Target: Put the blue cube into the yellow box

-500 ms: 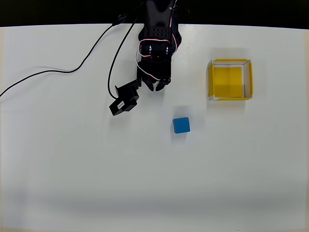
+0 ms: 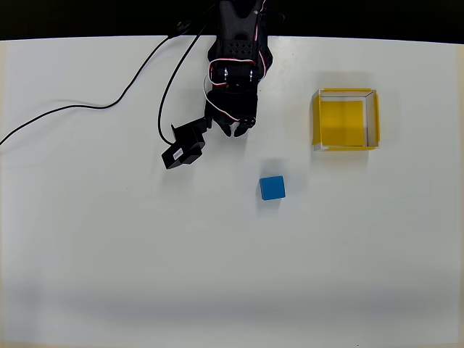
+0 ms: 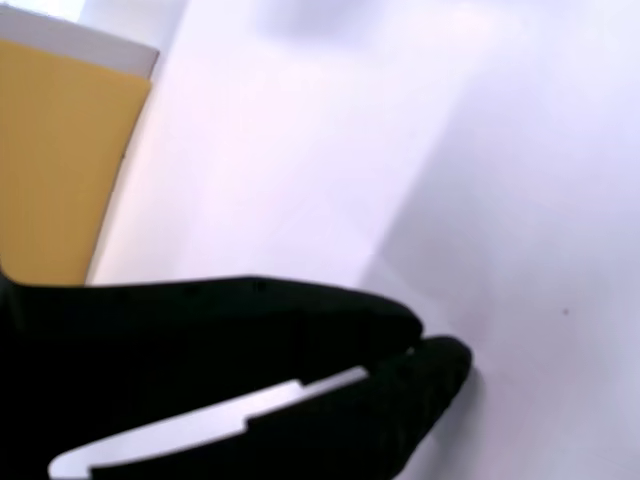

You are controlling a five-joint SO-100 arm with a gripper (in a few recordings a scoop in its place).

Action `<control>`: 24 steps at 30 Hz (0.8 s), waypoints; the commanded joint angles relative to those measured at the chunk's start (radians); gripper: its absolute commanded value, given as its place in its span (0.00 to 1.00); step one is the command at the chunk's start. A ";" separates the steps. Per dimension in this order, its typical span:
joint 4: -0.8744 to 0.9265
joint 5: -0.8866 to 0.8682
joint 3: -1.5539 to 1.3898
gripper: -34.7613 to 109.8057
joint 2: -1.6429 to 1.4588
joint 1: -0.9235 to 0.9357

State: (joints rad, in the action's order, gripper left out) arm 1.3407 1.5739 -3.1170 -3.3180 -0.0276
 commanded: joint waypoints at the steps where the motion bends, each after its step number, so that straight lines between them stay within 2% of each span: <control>1: -0.011 0.074 -0.026 0.28 -0.011 0.026; 5: -0.178 0.064 0.038 0.36 0.089 0.092; 13: -0.506 0.043 0.308 0.52 0.388 0.091; 17: -0.655 0.048 0.408 0.56 0.526 0.069; 24: -0.787 0.031 0.560 0.59 0.744 0.000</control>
State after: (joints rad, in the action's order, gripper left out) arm 0.6167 1.6061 -2.7136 -2.6185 0.0077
